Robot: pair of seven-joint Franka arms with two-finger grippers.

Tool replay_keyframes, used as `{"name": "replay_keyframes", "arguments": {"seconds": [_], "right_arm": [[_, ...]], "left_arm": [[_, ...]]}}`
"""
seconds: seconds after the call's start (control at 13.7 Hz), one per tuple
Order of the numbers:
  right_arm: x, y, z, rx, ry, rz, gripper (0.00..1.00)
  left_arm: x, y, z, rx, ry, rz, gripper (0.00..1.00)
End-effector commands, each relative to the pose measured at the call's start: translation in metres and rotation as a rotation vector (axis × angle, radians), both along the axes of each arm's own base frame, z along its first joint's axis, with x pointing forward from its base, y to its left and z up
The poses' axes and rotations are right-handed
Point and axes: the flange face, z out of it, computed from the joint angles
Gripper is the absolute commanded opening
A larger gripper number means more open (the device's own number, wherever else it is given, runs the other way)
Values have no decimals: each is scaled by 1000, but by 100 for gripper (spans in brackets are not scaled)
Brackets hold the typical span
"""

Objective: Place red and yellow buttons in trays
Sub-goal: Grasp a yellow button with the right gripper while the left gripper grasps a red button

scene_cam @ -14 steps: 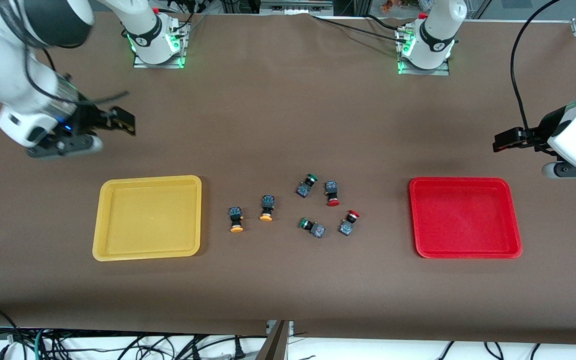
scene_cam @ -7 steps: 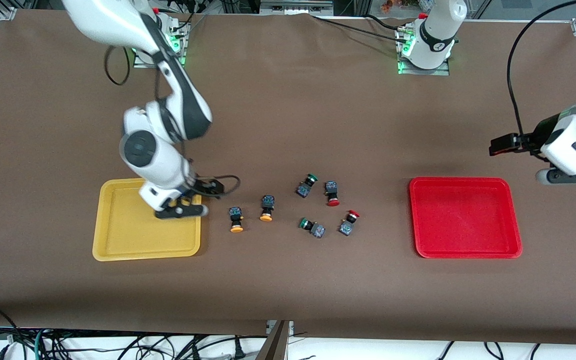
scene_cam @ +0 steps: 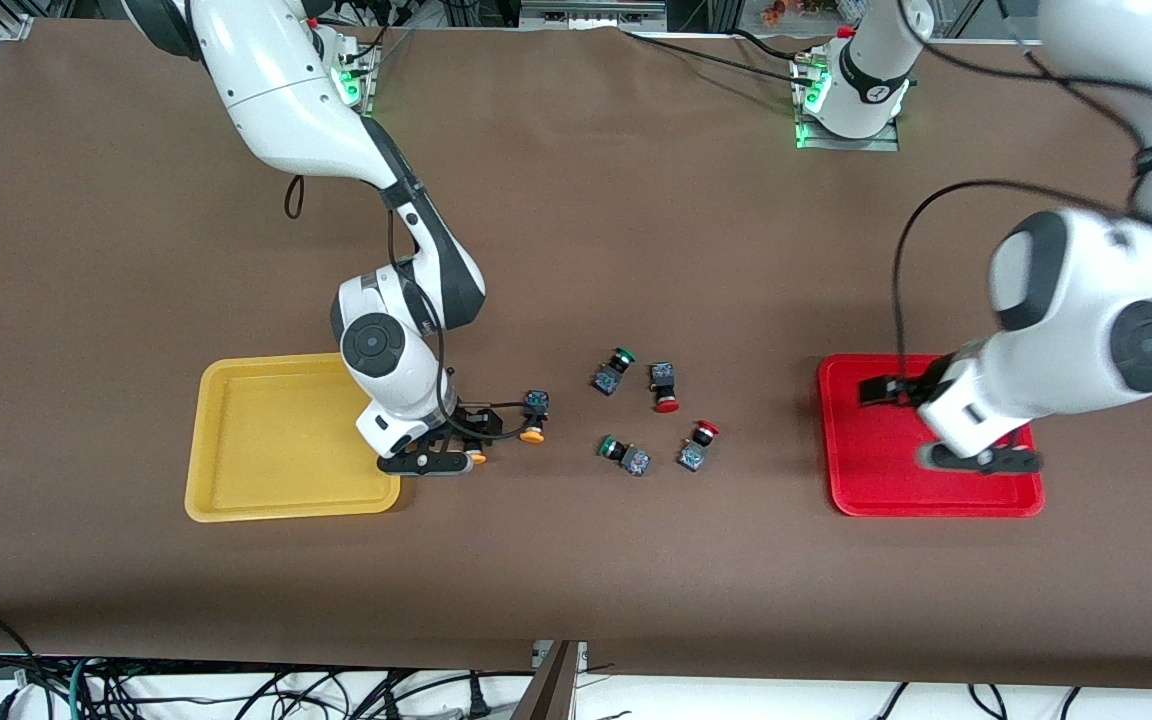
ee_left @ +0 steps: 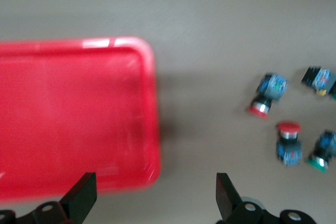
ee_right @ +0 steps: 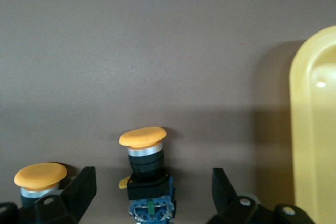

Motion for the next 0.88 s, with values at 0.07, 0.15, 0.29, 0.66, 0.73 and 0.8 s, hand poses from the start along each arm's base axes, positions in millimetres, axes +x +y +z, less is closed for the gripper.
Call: {"name": "replay_keyframes", "arguments": {"seconds": [0.07, 0.15, 0.29, 0.66, 0.73, 0.8], "right_arm": [[-10, 18, -15, 11, -5, -8, 82], [-13, 16, -20, 5, 4, -9, 74], [-15, 14, -24, 2, 11, -9, 55], [-6, 1, -14, -3, 4, -7, 21], [-3, -4, -5, -4, 5, -9, 21], [1, -11, 3, -19, 15, -8, 21]], "left_arm": [[14, -84, -66, -33, -132, -74, 100], [13, -99, -80, -38, -140, -85, 100], [2, -126, -101, -38, -112, -59, 100], [-53, -221, -121, 6, -27, 191, 100], [-62, -231, -127, 36, -28, 210, 100], [-70, -237, -133, 68, -33, 210, 100]]}}
